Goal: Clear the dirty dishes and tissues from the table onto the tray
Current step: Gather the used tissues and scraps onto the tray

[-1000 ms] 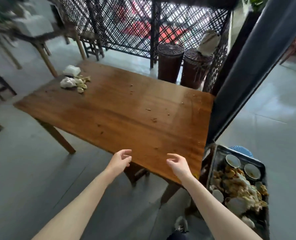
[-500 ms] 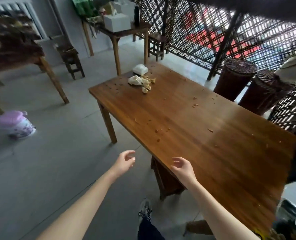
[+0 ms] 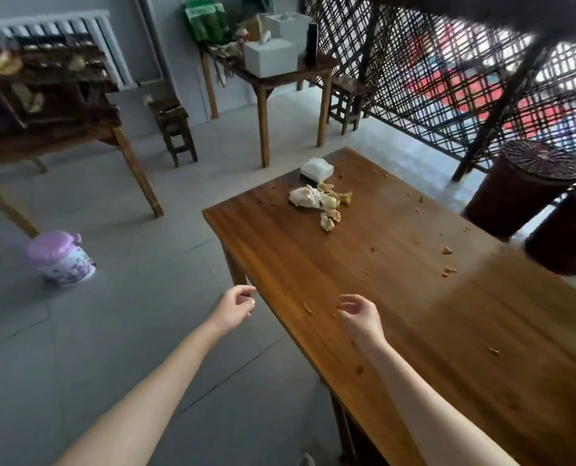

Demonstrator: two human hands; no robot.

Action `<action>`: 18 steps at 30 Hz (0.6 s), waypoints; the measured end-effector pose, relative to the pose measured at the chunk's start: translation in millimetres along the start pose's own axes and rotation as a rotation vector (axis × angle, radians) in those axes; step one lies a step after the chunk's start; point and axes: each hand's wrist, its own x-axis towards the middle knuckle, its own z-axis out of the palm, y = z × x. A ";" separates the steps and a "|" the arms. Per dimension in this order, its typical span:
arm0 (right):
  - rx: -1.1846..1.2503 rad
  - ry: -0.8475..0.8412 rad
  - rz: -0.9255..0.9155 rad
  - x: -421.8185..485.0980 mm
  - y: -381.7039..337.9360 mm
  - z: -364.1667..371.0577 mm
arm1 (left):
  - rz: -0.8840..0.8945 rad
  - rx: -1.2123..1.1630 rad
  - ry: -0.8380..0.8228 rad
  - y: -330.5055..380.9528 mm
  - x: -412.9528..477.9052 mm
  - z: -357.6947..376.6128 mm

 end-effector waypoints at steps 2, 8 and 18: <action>-0.019 -0.003 0.014 14.4 -6.7 13.4 | -0.009 -0.014 0.001 -2.8 22.2 -12.4; -0.010 0.043 0.114 72.7 -27.6 39.7 | 0.022 -0.014 -0.032 1.7 95.6 -47.0; -0.003 0.226 0.192 189.7 -84.3 106.5 | 0.087 0.053 -0.207 23.3 273.0 -139.3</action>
